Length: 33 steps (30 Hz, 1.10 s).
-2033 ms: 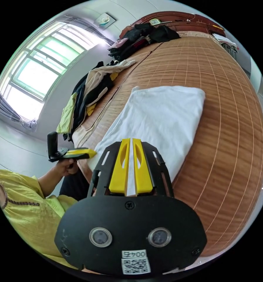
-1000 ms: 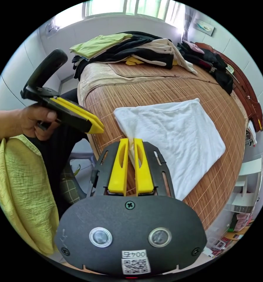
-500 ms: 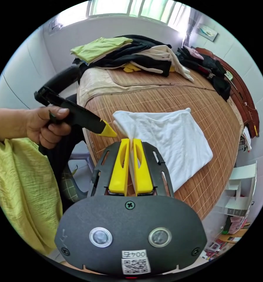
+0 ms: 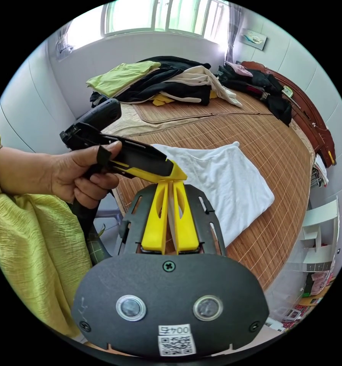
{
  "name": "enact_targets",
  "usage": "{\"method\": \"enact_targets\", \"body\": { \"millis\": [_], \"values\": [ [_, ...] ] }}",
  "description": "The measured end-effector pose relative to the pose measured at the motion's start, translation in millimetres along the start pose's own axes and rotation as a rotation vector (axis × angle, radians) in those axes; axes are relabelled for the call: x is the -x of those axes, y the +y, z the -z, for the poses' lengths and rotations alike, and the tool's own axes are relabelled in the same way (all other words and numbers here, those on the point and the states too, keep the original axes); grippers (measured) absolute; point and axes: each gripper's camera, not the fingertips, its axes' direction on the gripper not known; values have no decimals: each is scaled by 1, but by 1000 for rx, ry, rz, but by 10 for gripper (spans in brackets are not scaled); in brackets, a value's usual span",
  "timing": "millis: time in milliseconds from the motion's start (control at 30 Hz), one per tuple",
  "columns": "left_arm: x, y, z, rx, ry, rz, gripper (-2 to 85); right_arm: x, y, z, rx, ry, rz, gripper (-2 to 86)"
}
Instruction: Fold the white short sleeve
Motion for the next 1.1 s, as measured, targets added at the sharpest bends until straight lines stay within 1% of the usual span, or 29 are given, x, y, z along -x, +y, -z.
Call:
{"method": "enact_targets", "body": {
  "millis": [67, 200, 300, 367, 400, 433, 467, 500, 567, 633, 733, 900, 1033, 1100],
  "values": [
    [-2, -1, -5, 3, -26, 1, 115, -10, 14, -4, -3, -42, -12, 34],
    [-3, 5, -12, -26, -99, -9, 67, -18, 39, -15, 0, -58, -1, 35],
    [-5, 13, -4, -25, -158, -9, 57, -53, 72, -11, -18, -104, -71, 45],
    [-4, 19, 8, -30, -174, -8, 56, -121, 114, -13, -2, -88, -287, 99],
    [-2, 22, 18, -35, -188, -6, 56, -142, 126, -16, 4, -115, -342, 113],
    [-1, 24, 23, -38, -199, -4, 56, -186, 151, -22, -5, -215, -462, 141],
    [3, 29, 33, -46, -218, 2, 56, -230, 179, -32, -35, -334, -588, 148],
    [7, 33, 42, -51, -229, 6, 55, -250, 193, -38, -55, -392, -638, 151],
    [13, 40, 53, -61, -248, 18, 56, -314, 239, -64, -137, -565, -813, 156],
    [16, 48, 57, -68, -253, 23, 56, -344, 257, -87, -139, -615, -896, 157],
    [13, 61, 52, -67, -274, -6, 57, -374, 259, -121, -103, -648, -932, 145],
    [9, 78, 45, -59, -296, -30, 62, -402, 240, -148, -132, -699, -943, 118],
    [8, 93, 43, -70, -289, -41, 64, -410, 223, -170, -121, -740, -942, 65],
    [-1, 105, 44, -90, -295, -72, 64, -407, 216, -167, -107, -706, -945, 47]
  ]
}}
